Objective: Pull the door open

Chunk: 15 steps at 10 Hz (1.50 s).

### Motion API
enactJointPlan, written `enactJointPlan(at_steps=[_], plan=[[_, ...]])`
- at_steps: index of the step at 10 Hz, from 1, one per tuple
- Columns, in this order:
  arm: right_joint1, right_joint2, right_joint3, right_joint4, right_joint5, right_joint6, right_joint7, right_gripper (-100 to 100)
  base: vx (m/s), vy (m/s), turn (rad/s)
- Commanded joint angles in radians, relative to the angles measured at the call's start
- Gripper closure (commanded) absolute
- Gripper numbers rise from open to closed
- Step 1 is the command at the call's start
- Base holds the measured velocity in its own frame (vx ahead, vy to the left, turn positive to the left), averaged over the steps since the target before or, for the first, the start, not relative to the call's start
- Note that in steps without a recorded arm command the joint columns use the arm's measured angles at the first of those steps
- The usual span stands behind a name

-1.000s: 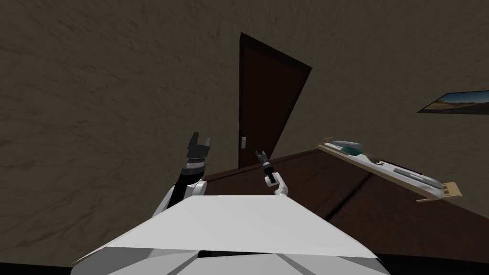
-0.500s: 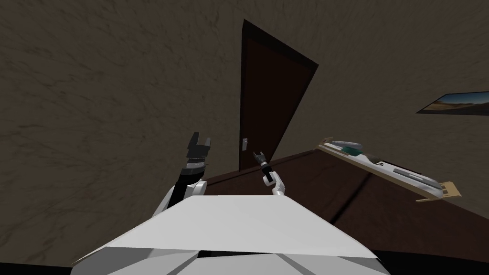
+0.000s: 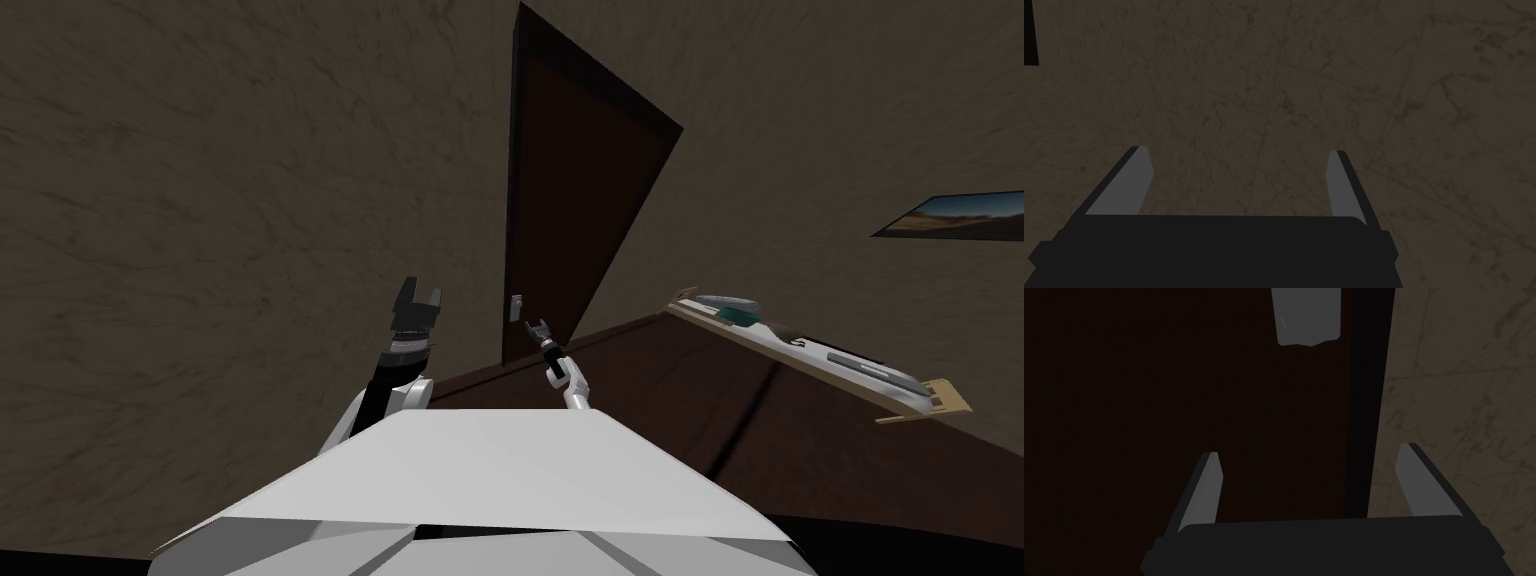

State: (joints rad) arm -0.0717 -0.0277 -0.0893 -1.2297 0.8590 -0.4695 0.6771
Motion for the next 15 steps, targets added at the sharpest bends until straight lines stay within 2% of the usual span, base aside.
enactJointPlan(at_steps=[1, 2, 3, 4, 5, 7, 11, 14, 15], plan=[[-0.006, 0.01, 0.005, 0.012, 0.028, 0.007, 0.015, -100, 0.142, 0.069, -0.034], [-0.016, 0.018, 0.005, 0.03, 0.045, 0.009, 0.028, -100, 0.117, 0.059, -0.026], [-0.011, 0.015, 0.004, 0.022, 0.034, 0.006, 0.022, -100, 0.052, 0.028, -0.005], [-0.013, -0.018, -0.019, 0.039, 0.024, -0.01, 0.013, -100, 0.058, 0.099, 0.121], [-0.014, -0.038, -0.033, 0.05, 0.016, -0.022, 0.007, -100, 0.119, 0.179, 0.14], [-0.015, -0.06, -0.05, 0.061, 0.007, -0.034, -0.001, -100, 0.126, 0.138, 0.078], [-0.018, -0.134, -0.112, 0.104, -0.025, -0.08, -0.03, -100, 0.146, 0.127, 0.116], [-0.02, -0.171, -0.143, 0.126, -0.042, -0.104, -0.044, -100, 0.171, 0.06, 0.057], [-0.025, -0.161, -0.14, 0.132, -0.04, -0.103, -0.035, -100, 0.078, 0.029, 0.009]])
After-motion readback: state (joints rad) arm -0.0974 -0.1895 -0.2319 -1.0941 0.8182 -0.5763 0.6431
